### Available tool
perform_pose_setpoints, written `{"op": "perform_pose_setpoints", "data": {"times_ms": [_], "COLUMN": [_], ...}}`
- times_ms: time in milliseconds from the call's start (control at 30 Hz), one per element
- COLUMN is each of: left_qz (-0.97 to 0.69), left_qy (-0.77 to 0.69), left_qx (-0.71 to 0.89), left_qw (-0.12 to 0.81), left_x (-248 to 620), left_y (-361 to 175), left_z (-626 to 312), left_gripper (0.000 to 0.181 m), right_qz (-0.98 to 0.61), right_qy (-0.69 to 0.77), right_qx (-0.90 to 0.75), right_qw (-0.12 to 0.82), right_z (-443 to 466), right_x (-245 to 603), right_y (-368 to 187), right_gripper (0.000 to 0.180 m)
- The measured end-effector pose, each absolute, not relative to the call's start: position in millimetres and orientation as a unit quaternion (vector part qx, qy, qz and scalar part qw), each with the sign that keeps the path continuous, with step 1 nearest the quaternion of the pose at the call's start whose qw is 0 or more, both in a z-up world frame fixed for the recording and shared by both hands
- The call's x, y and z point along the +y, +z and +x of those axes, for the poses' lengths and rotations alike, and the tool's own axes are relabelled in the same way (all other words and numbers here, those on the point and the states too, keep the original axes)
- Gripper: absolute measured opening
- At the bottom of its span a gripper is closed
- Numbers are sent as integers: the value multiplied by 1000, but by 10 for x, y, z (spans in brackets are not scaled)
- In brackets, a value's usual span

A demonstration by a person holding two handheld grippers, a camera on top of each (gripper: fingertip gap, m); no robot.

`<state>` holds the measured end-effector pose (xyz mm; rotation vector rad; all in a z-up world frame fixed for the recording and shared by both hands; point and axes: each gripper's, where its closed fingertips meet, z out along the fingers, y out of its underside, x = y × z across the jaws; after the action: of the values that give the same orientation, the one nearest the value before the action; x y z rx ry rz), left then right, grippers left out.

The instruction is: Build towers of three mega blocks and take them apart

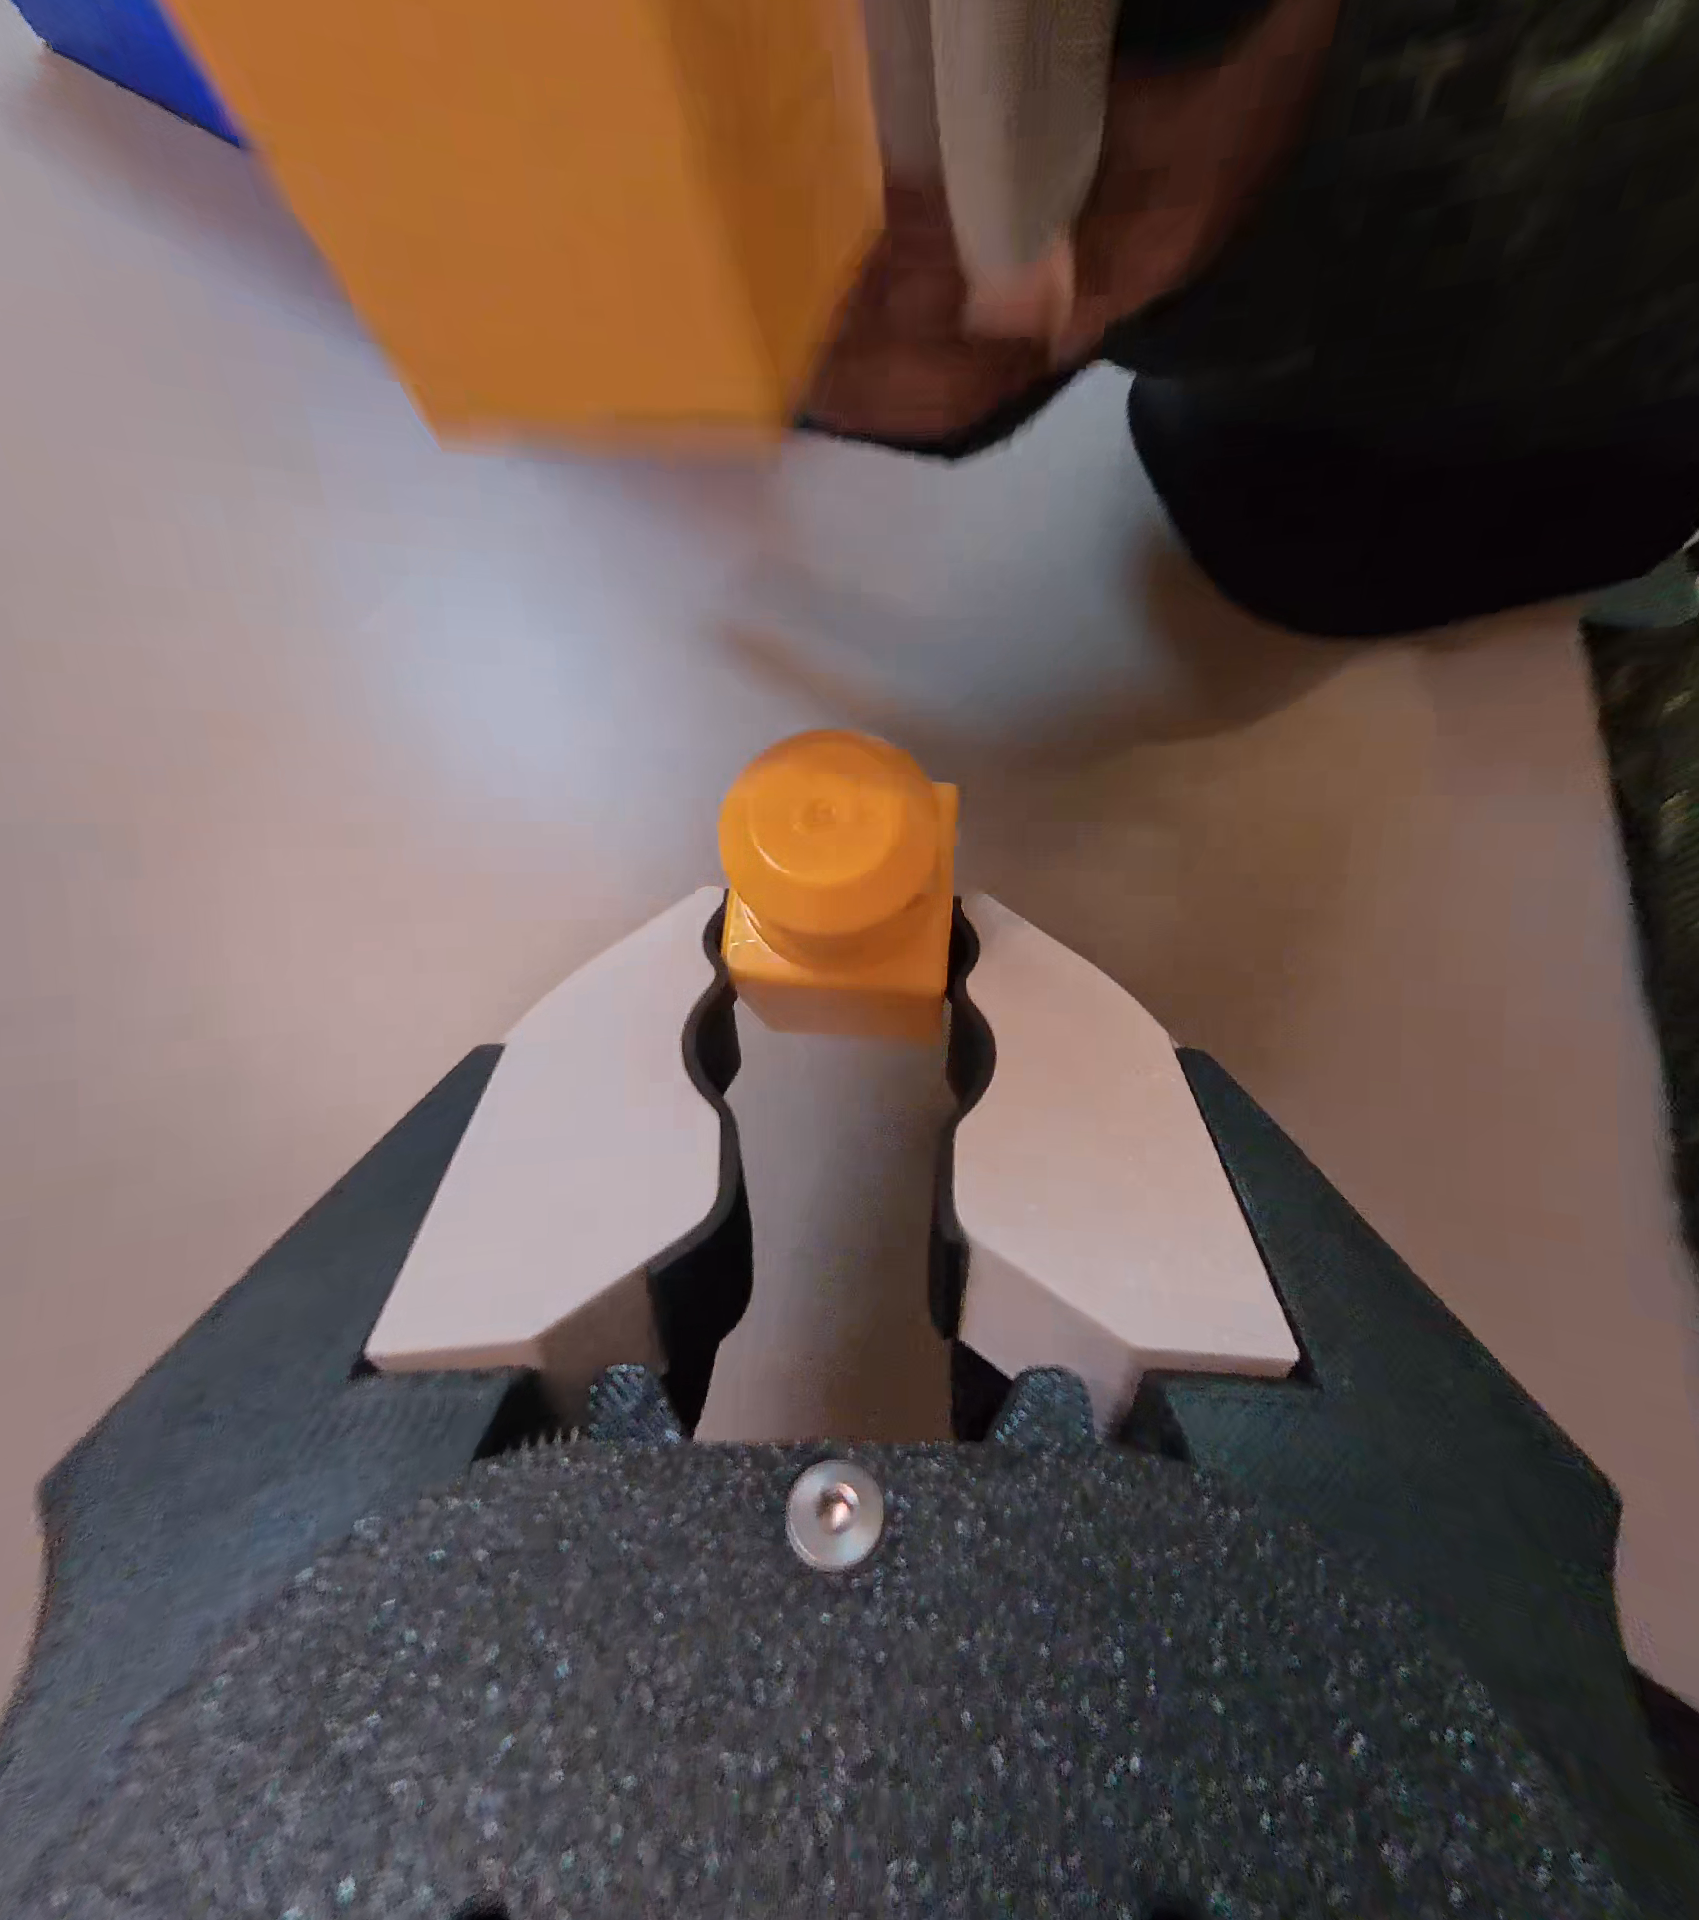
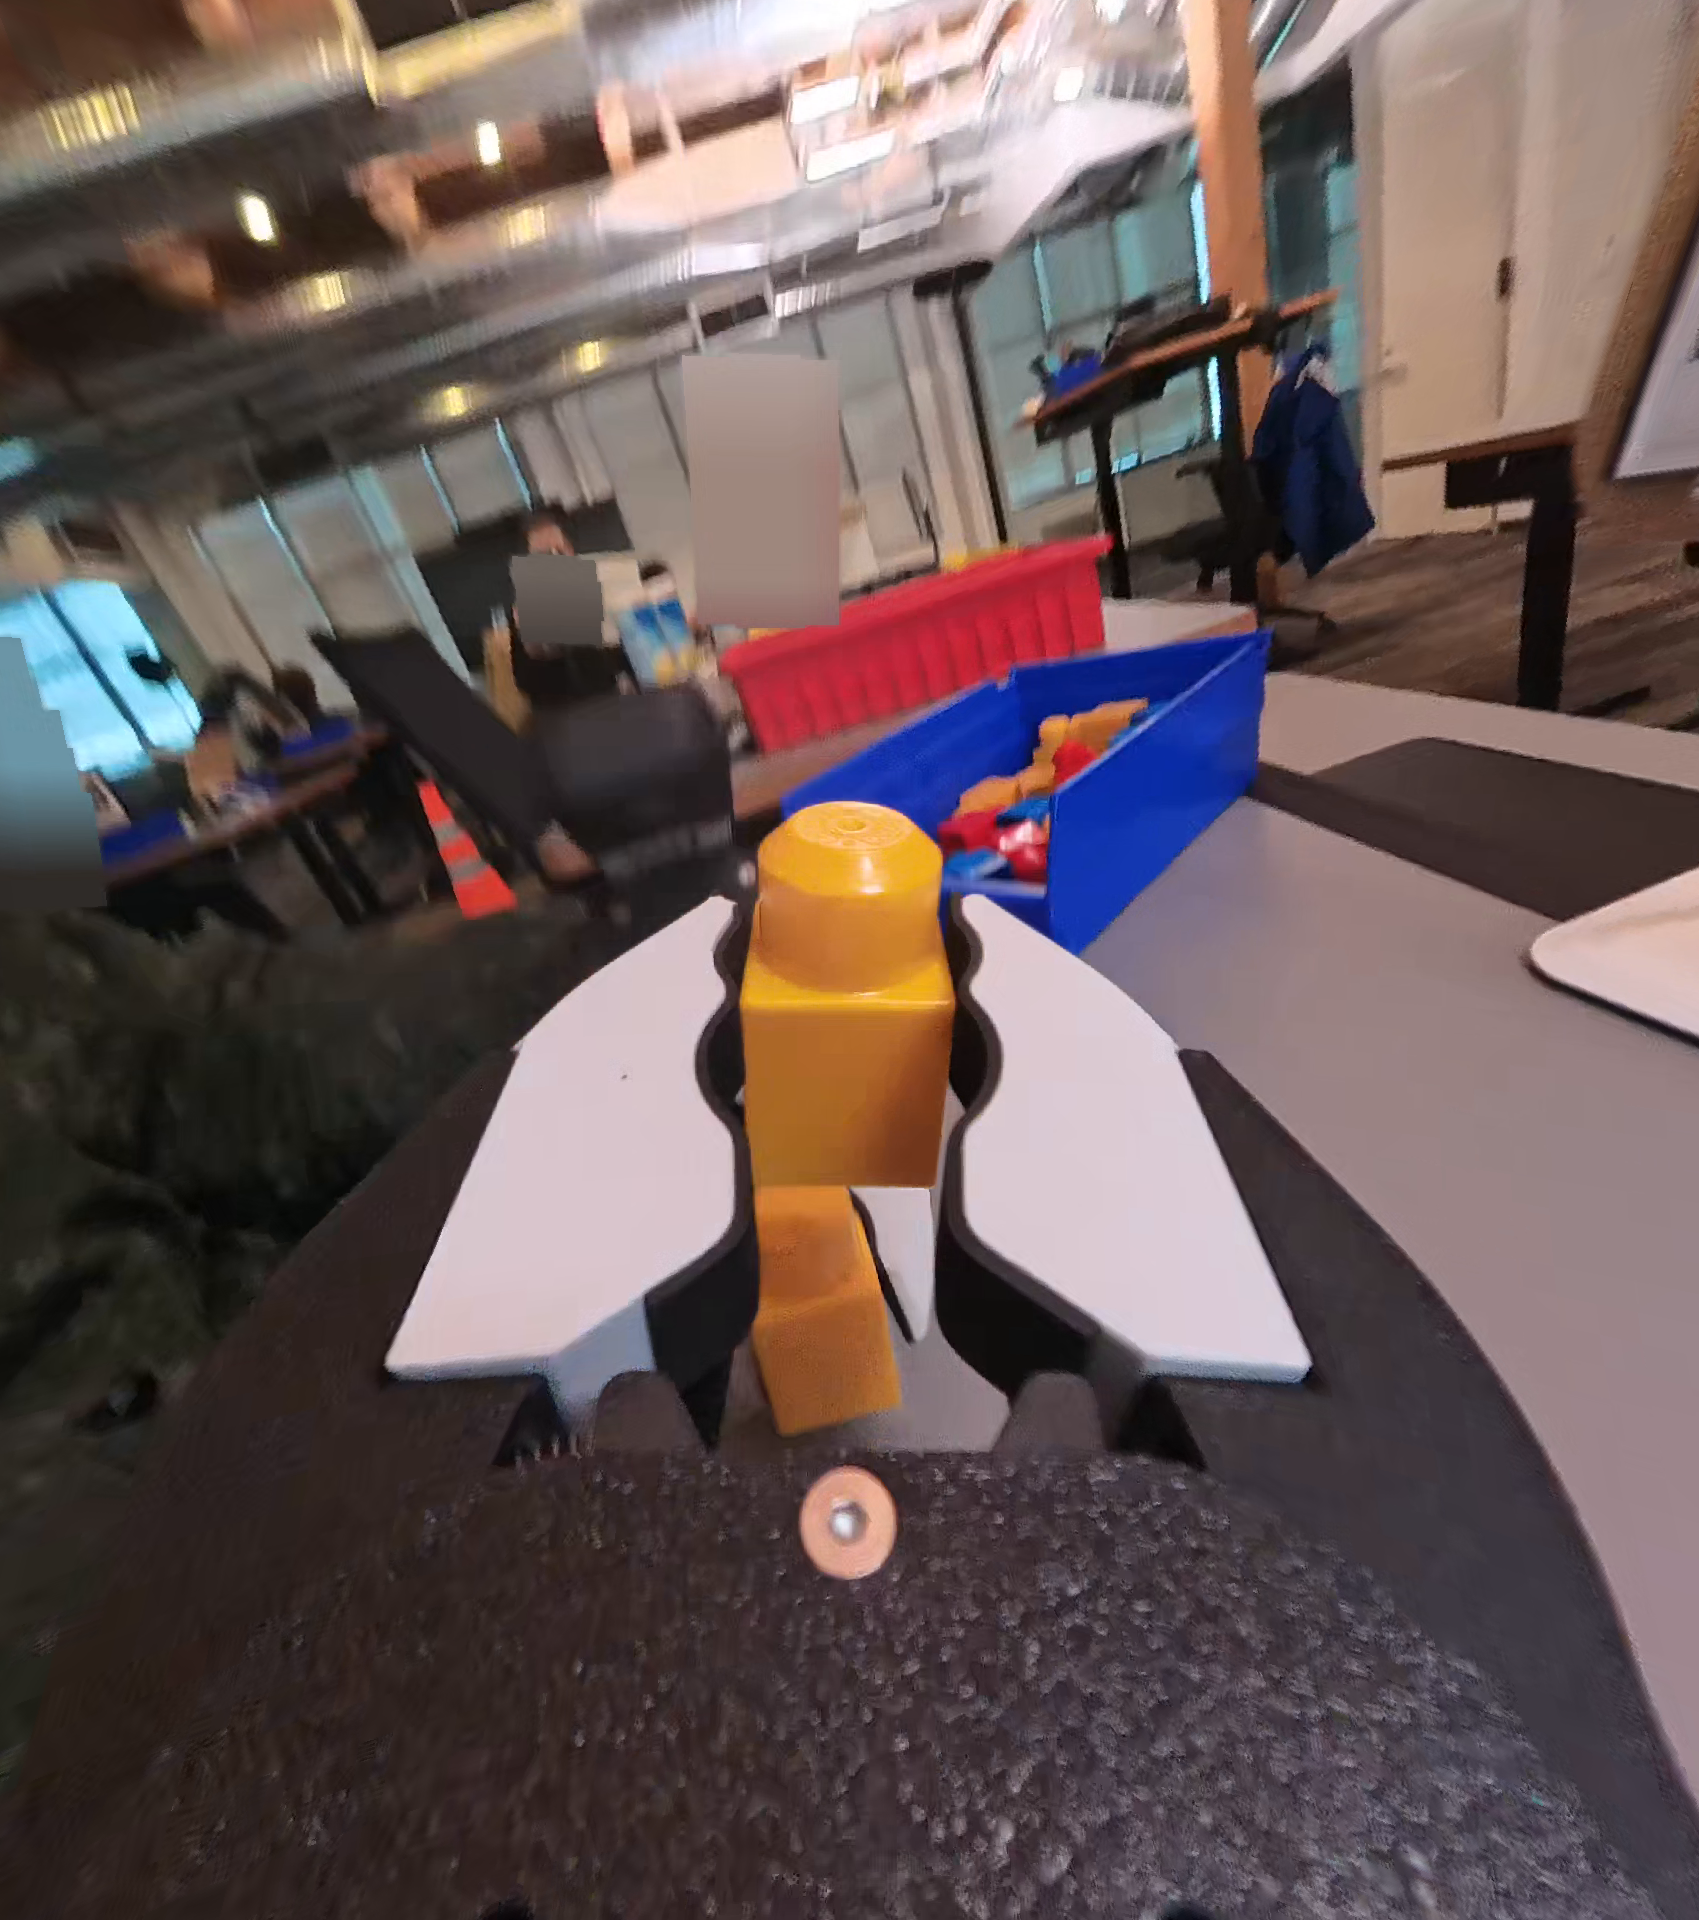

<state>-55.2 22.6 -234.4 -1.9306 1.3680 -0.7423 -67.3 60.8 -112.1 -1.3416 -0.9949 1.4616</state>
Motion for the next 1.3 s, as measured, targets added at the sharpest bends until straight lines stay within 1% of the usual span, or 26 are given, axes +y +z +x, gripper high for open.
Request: {"op": "perform_pose_setpoints", "data": {"times_ms": [67, 233, 333, 433, 600, 767, 1067, 1300], "left_qz": [-740, -752, -748, -753, -752, -731, -715, -723], "left_qy": [-283, -306, -334, -306, -324, -376, -425, -426], "left_qx": [519, 489, 485, 507, 506, 509, 490, 468], "left_qw": [322, 319, 306, 286, 269, 253, 259, 276], "left_x": [221, 244, 176, 139, 61, -68, -112, -48], "left_y": [-2276, -2193, -2200, -2302, -2287, -2228, -2110, -2059], "left_z": [-515, -556, -568, -636, -632, -586, -530, -537], "left_gripper": [37, 37, 37, 36, 36, 36, 36, 36], "right_qz": [-547, -560, -554, -564, -567, -549, -524, -525], "right_qy": [568, 566, 577, 548, 530, 540, 579, 580], "right_qx": [-437, -470, -469, -507, -534, -557, -537, -509], "right_qw": [432, 381, 374, 353, 336, 310, 319, 359], "right_z": [-779, -916, -967, -977, -965, -916, -938, -986], "right_x": [502, 363, 315, 260, 200, 95, 43, 101], "right_y": [-1246, -1492, -1506, -1626, -1678, -1681, -1572, -1503], "right_gripper": [37, 37, 37, 37, 37, 37, 37, 37]}}
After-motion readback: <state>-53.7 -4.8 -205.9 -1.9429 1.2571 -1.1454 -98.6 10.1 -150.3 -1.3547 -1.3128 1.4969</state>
